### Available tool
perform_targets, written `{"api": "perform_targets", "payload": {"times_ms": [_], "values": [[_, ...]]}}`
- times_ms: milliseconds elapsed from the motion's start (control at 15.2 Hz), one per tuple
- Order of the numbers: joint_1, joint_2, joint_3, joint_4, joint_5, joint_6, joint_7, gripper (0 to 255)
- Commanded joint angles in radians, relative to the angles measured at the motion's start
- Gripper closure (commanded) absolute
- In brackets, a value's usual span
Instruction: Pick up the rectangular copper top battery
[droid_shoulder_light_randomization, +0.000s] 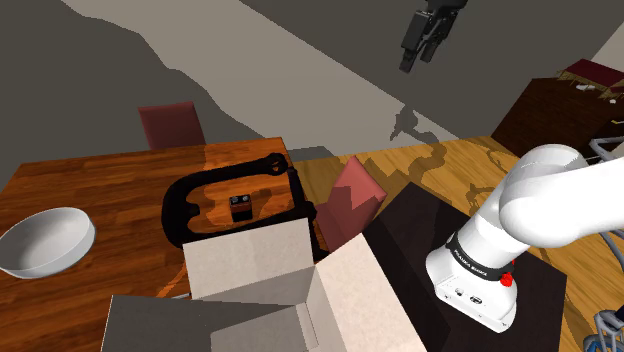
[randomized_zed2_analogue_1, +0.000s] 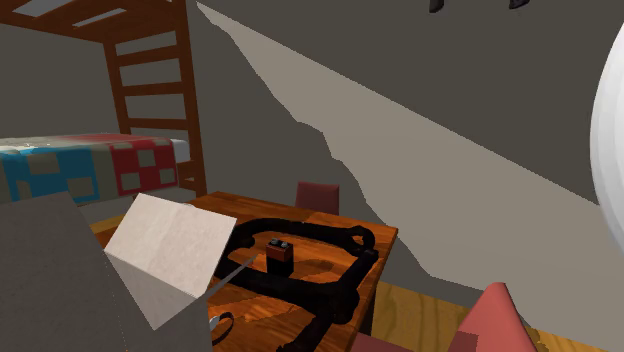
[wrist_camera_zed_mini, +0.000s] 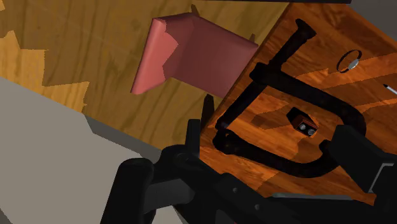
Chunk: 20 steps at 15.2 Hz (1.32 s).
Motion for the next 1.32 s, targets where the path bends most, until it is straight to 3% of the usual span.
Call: {"api": "perform_targets", "payload": {"times_ms": [0,594,1254], "values": [[0.000,0.000,0.000,0.000,0.000,0.000,0.000,0],[0.058,0.221,0.039,-0.069,0.026,0.279,-0.013,0],[0.112,0.546,0.091,-0.029,0.035,0.553,-0.027,0]]}}
